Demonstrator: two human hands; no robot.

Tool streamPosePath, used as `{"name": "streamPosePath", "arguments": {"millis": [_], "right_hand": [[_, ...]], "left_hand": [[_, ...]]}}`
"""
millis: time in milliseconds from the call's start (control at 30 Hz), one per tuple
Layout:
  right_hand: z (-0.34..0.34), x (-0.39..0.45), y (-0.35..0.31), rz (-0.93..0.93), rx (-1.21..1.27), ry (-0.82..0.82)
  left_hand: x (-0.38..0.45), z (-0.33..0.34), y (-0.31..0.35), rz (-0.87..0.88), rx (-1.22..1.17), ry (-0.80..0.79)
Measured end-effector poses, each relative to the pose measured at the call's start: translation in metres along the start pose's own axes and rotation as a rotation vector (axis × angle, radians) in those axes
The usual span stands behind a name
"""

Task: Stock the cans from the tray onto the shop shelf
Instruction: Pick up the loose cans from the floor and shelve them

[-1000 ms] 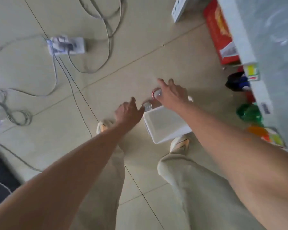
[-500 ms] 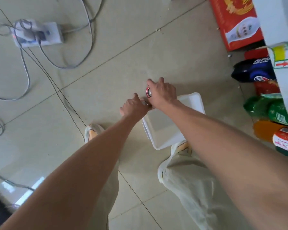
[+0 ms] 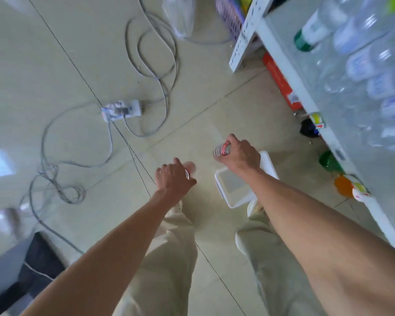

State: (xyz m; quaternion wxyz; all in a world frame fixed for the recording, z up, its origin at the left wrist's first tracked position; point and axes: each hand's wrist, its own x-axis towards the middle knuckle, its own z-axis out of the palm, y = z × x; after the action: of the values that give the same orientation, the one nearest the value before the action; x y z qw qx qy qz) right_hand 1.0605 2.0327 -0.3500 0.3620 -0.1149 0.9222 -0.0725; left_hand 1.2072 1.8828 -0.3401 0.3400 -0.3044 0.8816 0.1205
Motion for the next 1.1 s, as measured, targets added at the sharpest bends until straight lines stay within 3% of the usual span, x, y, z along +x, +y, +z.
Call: {"name": "streamPosePath", "arguments": {"millis": [233, 433, 633, 833, 1100], "right_hand": [[-0.19, -0.125, -0.078, -0.079, -0.012, 0.081], [-0.321, -0.248, -0.106, -0.161, -0.069, 0.17], [-0.404, -0.315, -0.083, -0.18, -0.042, 0.359], [-0.459, -0.331, -0.046, -0.08, 0.067, 0.479], [-0.521, -0.311, -0.024, -0.012, 0.076, 0.472]], "left_hand": [[-0.144, -0.175, -0.003, 0.121, -0.029, -0.034], [-0.258, -0.295, 0.024, 0.358, 0.041, 0.102], [-0.311, -0.352, 0.055, 0.526, 0.057, 0.238], [-0.332, -0.378, 0.087, 0.527, 0.112, 0.313], [-0.302, -0.446, 0.148, 0.612, 0.152, 0.366]]}}
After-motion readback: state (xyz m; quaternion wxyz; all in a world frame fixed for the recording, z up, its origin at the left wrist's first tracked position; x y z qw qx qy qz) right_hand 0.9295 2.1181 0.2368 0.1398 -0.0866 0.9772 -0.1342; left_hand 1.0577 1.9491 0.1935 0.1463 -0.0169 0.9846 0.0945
